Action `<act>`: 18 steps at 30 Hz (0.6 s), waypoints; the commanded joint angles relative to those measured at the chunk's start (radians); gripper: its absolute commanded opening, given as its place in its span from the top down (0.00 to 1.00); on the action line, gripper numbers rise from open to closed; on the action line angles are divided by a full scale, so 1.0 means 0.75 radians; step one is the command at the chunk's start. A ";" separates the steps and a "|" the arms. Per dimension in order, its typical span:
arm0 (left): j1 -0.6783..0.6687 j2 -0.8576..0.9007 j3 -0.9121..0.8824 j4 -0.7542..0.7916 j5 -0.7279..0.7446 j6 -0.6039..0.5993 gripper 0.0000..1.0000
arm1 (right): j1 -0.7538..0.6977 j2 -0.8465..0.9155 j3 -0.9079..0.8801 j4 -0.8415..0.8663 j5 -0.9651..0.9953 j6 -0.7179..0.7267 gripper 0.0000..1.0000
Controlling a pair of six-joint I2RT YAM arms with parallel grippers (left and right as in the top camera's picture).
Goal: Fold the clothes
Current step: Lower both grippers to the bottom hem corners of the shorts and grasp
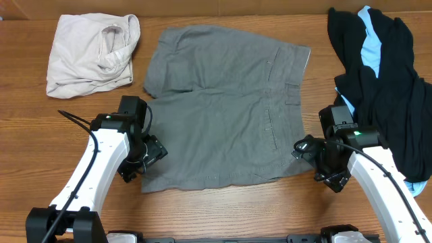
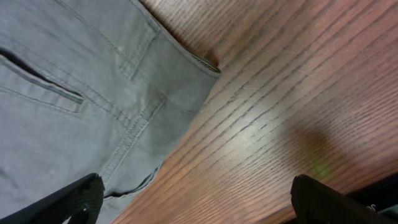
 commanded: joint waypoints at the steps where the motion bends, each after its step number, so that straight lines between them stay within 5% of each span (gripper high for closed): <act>1: -0.063 -0.054 -0.011 -0.034 0.020 -0.063 0.18 | 0.006 -0.009 -0.034 0.032 -0.003 0.017 0.00; 8: -0.256 -0.135 -0.116 -0.079 0.015 -0.416 0.18 | 0.006 -0.009 -0.088 0.108 -0.026 0.006 0.00; 18: -0.259 -0.135 -0.251 -0.078 -0.042 -0.869 0.13 | 0.006 -0.009 -0.088 0.172 -0.021 -0.018 0.00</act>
